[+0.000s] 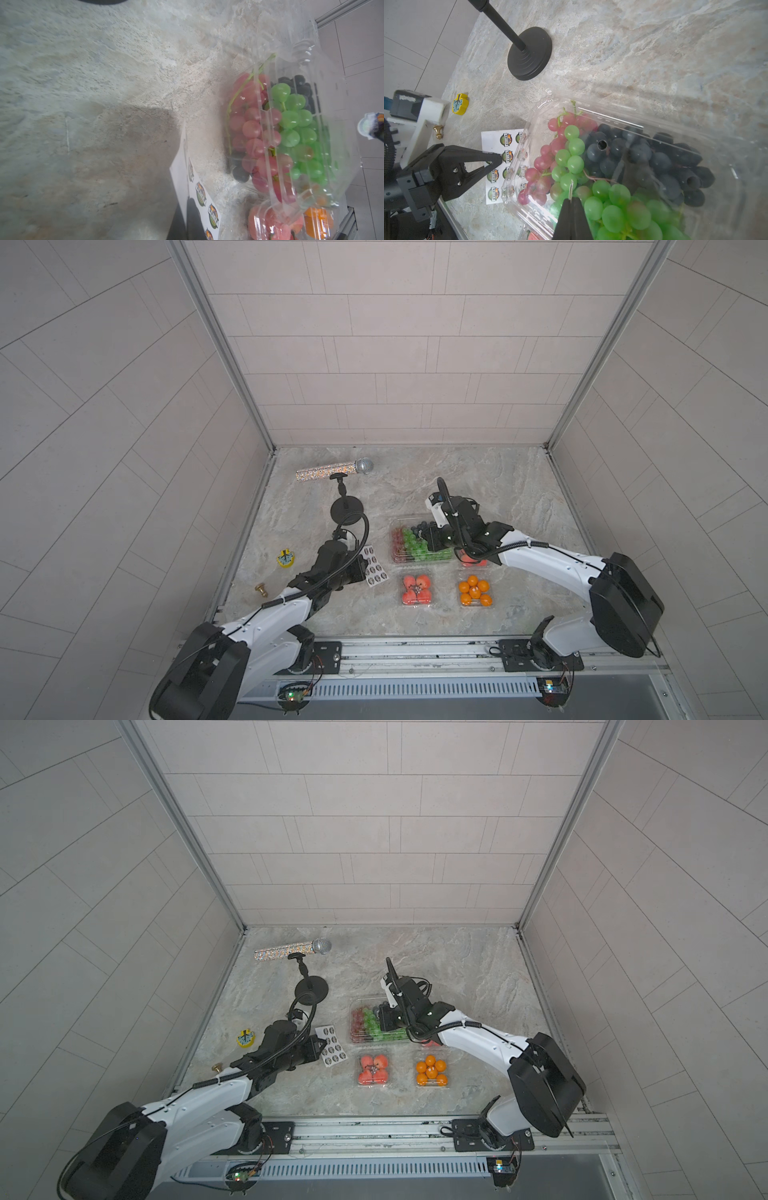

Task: Label fruit boxes
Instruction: Stick the label on the fruit box.

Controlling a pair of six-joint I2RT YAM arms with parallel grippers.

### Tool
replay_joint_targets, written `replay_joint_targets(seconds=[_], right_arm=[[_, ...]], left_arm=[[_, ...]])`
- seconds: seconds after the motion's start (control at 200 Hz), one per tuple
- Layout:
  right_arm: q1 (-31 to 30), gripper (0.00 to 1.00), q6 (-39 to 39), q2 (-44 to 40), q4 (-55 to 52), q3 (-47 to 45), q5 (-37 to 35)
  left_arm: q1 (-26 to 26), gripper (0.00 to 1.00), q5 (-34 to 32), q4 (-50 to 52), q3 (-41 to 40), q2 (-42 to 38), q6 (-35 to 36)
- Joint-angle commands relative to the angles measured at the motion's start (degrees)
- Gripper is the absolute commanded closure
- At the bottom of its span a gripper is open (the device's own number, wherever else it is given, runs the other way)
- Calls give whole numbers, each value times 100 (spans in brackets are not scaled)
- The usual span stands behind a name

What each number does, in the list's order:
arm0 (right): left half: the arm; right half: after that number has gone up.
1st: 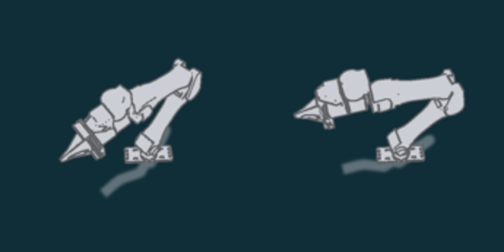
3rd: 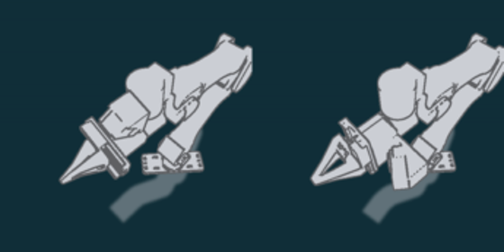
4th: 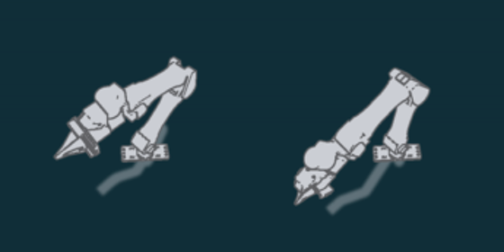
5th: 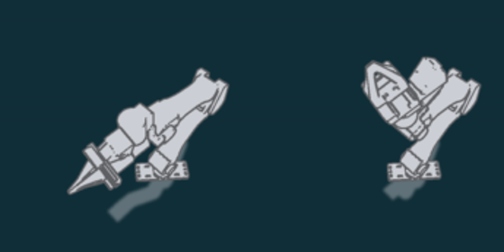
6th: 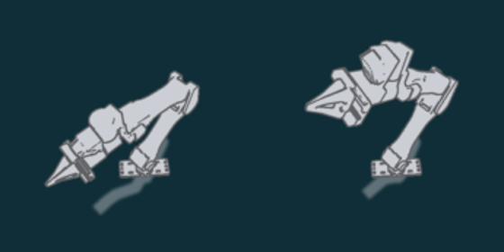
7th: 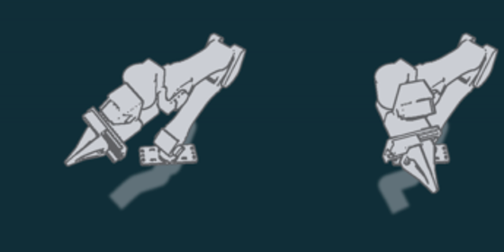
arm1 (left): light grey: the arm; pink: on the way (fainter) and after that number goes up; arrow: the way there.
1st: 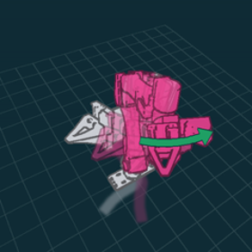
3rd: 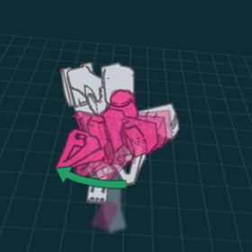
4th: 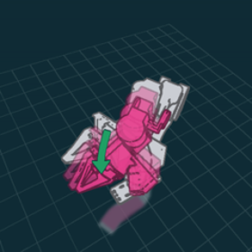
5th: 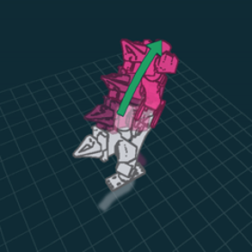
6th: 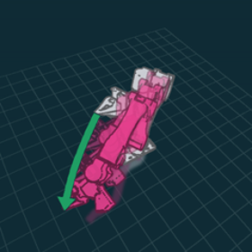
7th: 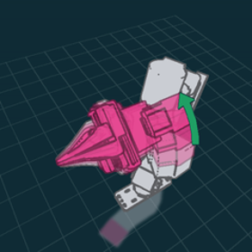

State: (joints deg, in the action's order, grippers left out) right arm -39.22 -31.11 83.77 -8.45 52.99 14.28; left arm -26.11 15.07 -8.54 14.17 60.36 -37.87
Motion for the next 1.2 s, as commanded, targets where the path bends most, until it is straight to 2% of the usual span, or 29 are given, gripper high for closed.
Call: replay_joint_targets(seconds=[0.0,0.26,0.475,0.785,0.931,1.041,1.196], right_arm=[[0,100,-131,105,-359,181,-328],[-58,100,-163,511,-463,400,-402],[-322,100,-58,694,-1310,770,-1507],[-425,100,11,1177,-1906,1199,-1815],[-472,90,32,1271,-2079,1297,-2116],[-499,87,35,1310,-2158,1340,-2326],[-584,75,73,1432,-2223,1498,-2631]], left_arm=[[23,100,-84,212,226,165,294],[9,100,-520,829,413,-185,462],[8,100,-473,919,405,-417,453],[7,100,-428,944,361,-589,447],[6,100,-388,847,366,-454,453],[9,100,-394,827,371,-446,464],[9,100,-591,657,327,-291,488]])
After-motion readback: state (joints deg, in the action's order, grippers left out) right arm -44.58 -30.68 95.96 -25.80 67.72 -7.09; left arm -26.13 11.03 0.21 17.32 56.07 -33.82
